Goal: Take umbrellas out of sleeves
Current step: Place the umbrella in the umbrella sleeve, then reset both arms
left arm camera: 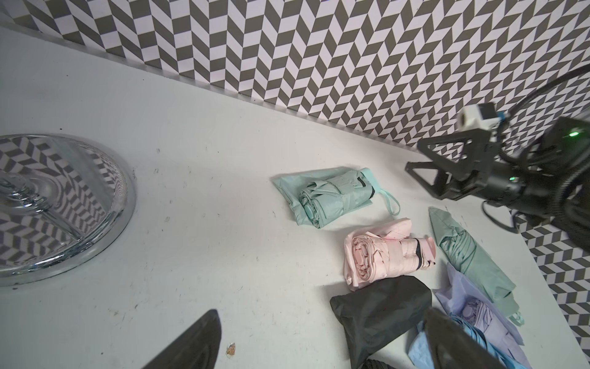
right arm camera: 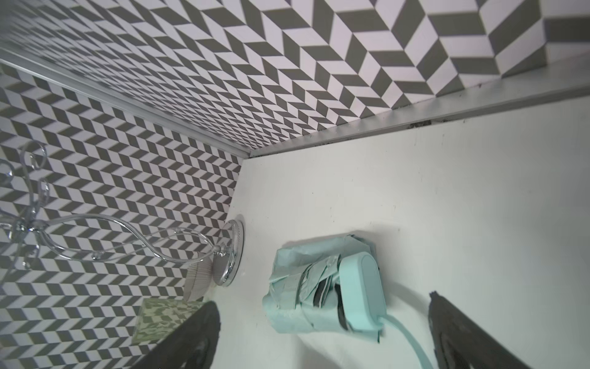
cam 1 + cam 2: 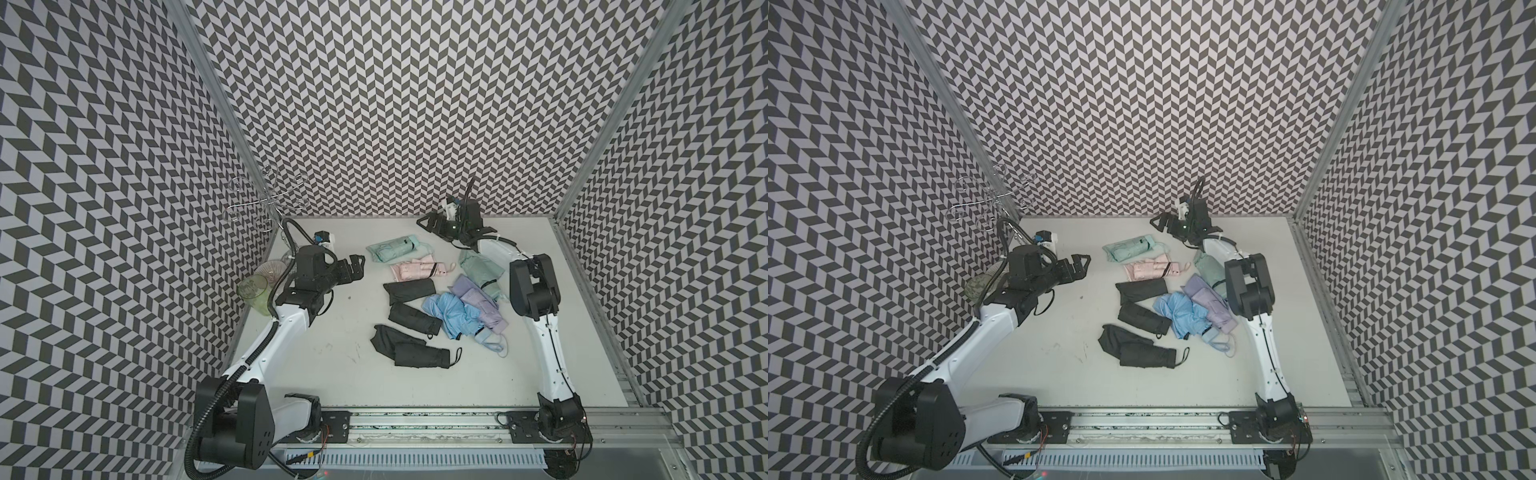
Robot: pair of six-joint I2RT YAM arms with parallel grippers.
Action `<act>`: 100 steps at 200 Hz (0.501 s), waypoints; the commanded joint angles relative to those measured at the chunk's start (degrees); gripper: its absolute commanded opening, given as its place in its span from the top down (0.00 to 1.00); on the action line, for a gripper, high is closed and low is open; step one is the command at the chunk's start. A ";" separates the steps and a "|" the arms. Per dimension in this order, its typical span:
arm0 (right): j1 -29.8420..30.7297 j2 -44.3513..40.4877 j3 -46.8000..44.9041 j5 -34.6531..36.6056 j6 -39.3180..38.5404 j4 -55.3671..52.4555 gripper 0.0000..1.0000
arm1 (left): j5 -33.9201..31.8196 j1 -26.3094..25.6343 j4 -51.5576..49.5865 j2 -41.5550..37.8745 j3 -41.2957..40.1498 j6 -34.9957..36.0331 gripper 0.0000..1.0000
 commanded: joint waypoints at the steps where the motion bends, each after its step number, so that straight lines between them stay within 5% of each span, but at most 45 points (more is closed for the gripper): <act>1: -0.23 -13.75 -5.93 8.38 -12.42 -3.90 0.00 | -2.73 0.10 7.09 -1.47 -1.56 -1.35 0.01; 29: -1.87 -28.59 -22.29 11.66 -15.74 0.30 0.00 | -5.04 -0.94 14.12 -1.07 -4.45 -3.01 0.01; 60: -7.91 -41.86 -42.32 10.76 -16.17 6.36 0.00 | -15.58 -3.82 21.58 -1.17 -8.79 4.50 0.01; 100: -15.32 -47.46 -58.80 16.80 -24.41 10.68 0.00 | -21.16 -0.44 23.71 1.77 -11.01 7.48 0.01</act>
